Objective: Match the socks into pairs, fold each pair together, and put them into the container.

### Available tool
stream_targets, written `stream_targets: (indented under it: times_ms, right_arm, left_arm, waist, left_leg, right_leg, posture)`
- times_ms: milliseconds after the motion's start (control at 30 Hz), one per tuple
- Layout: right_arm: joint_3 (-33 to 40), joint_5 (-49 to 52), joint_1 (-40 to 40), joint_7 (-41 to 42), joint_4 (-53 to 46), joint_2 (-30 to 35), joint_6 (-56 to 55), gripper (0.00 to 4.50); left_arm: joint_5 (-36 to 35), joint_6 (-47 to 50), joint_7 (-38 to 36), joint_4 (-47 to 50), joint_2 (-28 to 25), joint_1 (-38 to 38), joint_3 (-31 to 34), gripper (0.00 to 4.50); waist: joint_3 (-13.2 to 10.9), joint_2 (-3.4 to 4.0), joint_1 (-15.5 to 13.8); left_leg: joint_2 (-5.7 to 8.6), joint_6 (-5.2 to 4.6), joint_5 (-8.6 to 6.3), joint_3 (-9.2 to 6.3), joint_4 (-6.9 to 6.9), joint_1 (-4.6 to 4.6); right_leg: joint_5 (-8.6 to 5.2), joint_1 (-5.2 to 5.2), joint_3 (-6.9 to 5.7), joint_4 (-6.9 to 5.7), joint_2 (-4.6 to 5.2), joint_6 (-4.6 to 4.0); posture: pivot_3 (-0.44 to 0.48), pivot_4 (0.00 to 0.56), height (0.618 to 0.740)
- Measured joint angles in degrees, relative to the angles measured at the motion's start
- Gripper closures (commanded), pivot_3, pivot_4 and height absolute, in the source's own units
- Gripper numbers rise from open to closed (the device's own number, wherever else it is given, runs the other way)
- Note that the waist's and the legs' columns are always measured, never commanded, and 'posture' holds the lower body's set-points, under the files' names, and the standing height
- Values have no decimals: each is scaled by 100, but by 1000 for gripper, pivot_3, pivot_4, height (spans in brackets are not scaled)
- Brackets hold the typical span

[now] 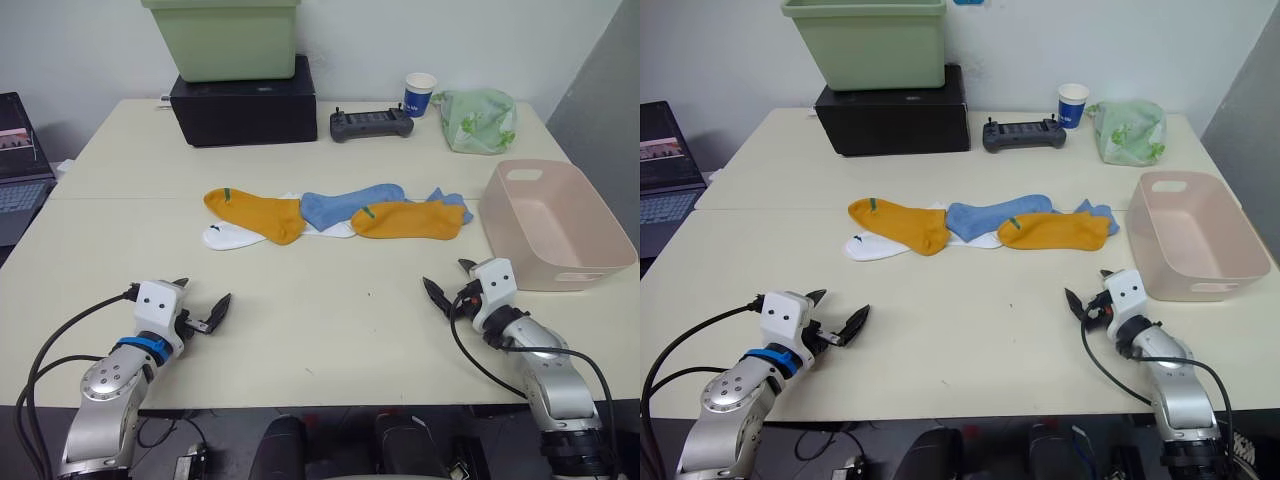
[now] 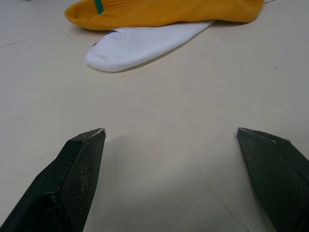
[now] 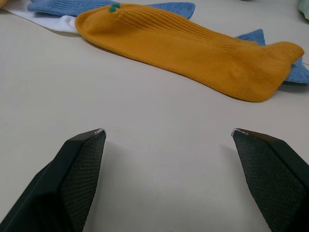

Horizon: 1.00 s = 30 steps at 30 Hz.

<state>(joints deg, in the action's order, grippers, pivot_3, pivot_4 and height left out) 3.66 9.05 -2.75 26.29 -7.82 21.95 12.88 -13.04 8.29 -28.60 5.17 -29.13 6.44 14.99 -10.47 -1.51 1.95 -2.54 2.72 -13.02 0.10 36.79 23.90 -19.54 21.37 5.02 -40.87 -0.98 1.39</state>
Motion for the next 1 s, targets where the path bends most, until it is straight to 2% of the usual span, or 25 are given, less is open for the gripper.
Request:
stream_targets:
  times_ms: [733,900,1000]
  right_arm:
    - [-36,132,27,-9,-550,3,457,13]
    - [-108,400,-52,378,-678,75,622,13]
    - [-492,746,-696,878,-776,80,833,13]
  left_arm:
    - [-73,-6,-107,-83,-6,-50,63,0]
    - [-124,-5,-168,-17,-6,42,86,0]
    - [-273,-6,-172,165,44,134,179,0]
  waist:
    - [0,0,0]
    - [0,0,11]
    - [0,0,89]
  left_leg:
    - [0,0,0,-1,0,1]
    - [-1,0,0,0,0,0]
    - [-4,0,0,-5,1,0]
  right_leg:
    - [0,0,-1,0,0,0]
    - [0,1,0,-1,0,0]
    - [0,1,-4,-4,-2,-1]
  posture:
    - [0,150,740]
    - [0,150,740]
    - [0,150,740]
